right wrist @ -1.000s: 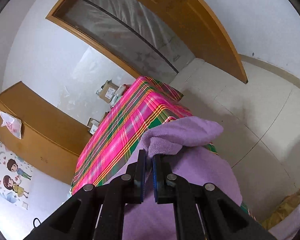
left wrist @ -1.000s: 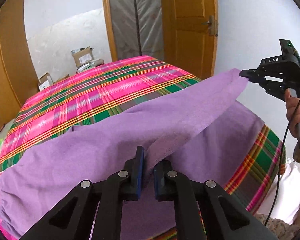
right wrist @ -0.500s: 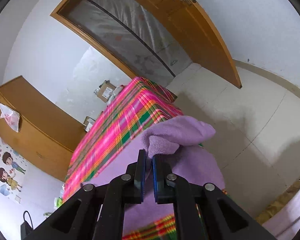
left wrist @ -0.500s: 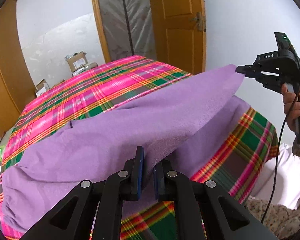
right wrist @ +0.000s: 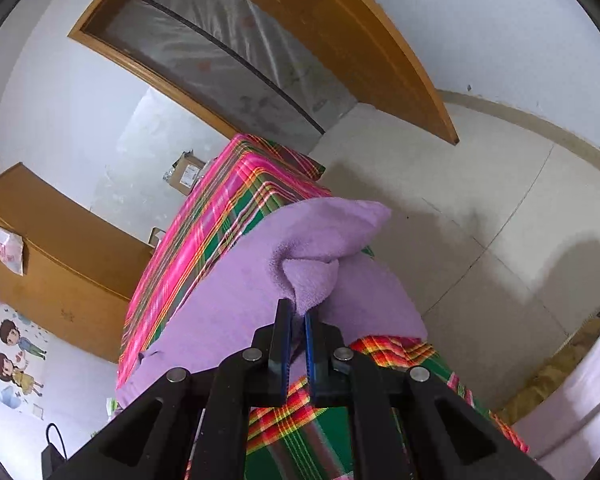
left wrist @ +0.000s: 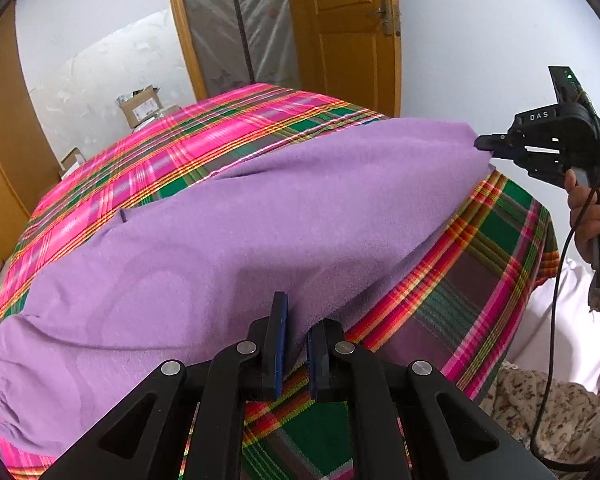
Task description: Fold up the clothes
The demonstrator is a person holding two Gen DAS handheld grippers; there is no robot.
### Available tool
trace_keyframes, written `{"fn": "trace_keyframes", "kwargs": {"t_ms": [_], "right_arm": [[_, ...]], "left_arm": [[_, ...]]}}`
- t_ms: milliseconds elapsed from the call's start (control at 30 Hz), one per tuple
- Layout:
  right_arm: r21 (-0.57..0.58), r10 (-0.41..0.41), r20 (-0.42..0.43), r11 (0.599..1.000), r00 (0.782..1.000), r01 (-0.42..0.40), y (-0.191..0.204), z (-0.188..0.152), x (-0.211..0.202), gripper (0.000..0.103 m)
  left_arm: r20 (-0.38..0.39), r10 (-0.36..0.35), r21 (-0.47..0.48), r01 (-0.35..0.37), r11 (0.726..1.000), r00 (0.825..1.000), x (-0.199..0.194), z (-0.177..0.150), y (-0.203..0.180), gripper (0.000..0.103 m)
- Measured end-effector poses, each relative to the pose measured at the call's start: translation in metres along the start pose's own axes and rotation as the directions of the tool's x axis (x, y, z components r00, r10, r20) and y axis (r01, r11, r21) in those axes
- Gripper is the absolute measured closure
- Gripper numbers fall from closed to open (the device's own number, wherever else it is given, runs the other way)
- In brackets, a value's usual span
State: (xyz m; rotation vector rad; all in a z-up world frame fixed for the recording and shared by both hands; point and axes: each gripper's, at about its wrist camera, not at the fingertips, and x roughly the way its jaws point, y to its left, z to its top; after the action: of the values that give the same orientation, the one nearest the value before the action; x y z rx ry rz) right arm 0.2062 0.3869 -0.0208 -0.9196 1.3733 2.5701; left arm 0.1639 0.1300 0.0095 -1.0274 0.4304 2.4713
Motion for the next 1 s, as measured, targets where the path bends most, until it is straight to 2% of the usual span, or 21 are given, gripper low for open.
{"fn": "trace_keyframes", "kwargs": {"t_ms": [100, 233, 367, 467, 633, 700, 800, 967, 1000], "right_arm": [[0.026, 0.009, -0.012, 1.000, 1.000, -0.008, -0.008, -0.003, 0.002, 0.094], [0.085, 0.111, -0.030, 0.991, 0.993, -0.108, -0.017, 0.006, 0.009, 0.091], [0.203, 0.186, -0.050, 0.964, 0.981, -0.173, -0.032, 0.021, 0.023, 0.087], [0.239, 0.188, -0.027, 0.955, 0.982, -0.176, -0.039, 0.028, 0.026, 0.087], [0.309, 0.230, -0.043, 0.928, 0.972, -0.206, -0.050, 0.036, 0.040, 0.087], [0.325, 0.229, -0.027, 0.923, 0.973, -0.208, -0.054, 0.037, 0.040, 0.092], [0.287, 0.183, -0.011, 0.942, 0.983, -0.172, -0.048, 0.039, 0.034, 0.097], [0.161, 0.138, 0.063, 0.976, 0.988, -0.147, -0.028, 0.040, -0.001, 0.098], [0.125, 0.110, 0.064, 0.985, 0.992, -0.118, -0.023, 0.039, -0.007, 0.098]], "left_arm": [[-0.007, -0.003, -0.003, 0.003, 1.000, 1.000, 0.001, -0.002, 0.001, 0.095], [-0.017, -0.006, -0.006, 0.005, 1.000, 1.000, 0.004, -0.002, 0.001, 0.095], [-0.028, -0.007, -0.012, 0.006, 1.000, 1.000, 0.006, -0.003, 0.001, 0.095], [-0.031, -0.004, -0.013, 0.003, 1.000, 0.999, 0.007, -0.001, 0.002, 0.095], [-0.038, 0.003, -0.013, -0.004, 1.000, 0.999, 0.009, 0.001, 0.001, 0.095], [-0.039, 0.005, -0.015, -0.005, 1.000, 0.999, 0.009, 0.001, 0.001, 0.095], [-0.041, 0.006, -0.016, -0.007, 1.000, 0.999, 0.008, 0.001, 0.000, 0.095], [-0.036, 0.007, -0.015, -0.008, 1.000, 0.999, 0.006, 0.002, 0.000, 0.095], [-0.034, 0.006, -0.016, -0.007, 1.000, 0.999, 0.006, 0.003, 0.000, 0.095]]}}
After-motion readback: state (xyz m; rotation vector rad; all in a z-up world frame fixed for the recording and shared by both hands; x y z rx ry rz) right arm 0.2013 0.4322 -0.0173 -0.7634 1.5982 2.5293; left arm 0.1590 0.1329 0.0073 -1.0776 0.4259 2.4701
